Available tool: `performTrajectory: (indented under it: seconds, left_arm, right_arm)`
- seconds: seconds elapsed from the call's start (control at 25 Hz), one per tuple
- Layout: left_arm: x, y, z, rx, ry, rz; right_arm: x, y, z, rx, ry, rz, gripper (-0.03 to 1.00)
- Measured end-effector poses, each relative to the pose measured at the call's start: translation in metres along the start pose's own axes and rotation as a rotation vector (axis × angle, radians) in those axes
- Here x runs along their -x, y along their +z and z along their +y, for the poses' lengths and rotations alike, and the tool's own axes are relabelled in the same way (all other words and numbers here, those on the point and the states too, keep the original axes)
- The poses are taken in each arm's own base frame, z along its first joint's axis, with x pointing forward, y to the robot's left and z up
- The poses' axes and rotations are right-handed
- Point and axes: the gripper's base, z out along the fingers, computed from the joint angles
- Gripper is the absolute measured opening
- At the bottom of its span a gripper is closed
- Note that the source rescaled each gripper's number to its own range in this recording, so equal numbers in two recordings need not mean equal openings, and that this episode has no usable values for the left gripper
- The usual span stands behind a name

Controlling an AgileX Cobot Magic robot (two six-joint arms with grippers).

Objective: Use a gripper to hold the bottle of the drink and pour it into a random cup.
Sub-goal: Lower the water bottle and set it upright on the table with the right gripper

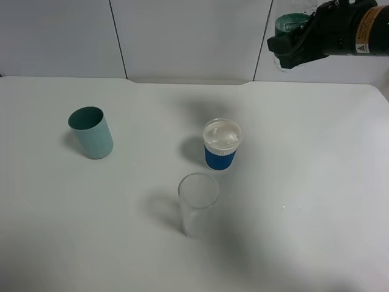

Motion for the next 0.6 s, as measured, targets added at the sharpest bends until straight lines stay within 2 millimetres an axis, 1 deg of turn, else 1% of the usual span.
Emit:
performTrajectory:
  seconds: [0.08,0.2,0.4,0.6]
  left_arm:
    - [0.000,0.000,0.000,0.000,0.000,0.000]
    - [0.000,0.000,0.000,0.000,0.000,0.000]
    - [0.000,0.000,0.000,0.000,0.000,0.000]
    - [0.000,0.000,0.000,0.000,0.000,0.000]
  right_arm:
    - [-0.005,0.004,-0.003,0.020,0.050,-0.013,0.00]
    - [-0.017,0.016,-0.001,0.074,0.092,-0.009,0.00]
    - [-0.042,0.037,0.001,0.132,0.165,0.019,0.00]
    - [-0.068,0.054,0.000,0.136,0.170,0.058,0.00]
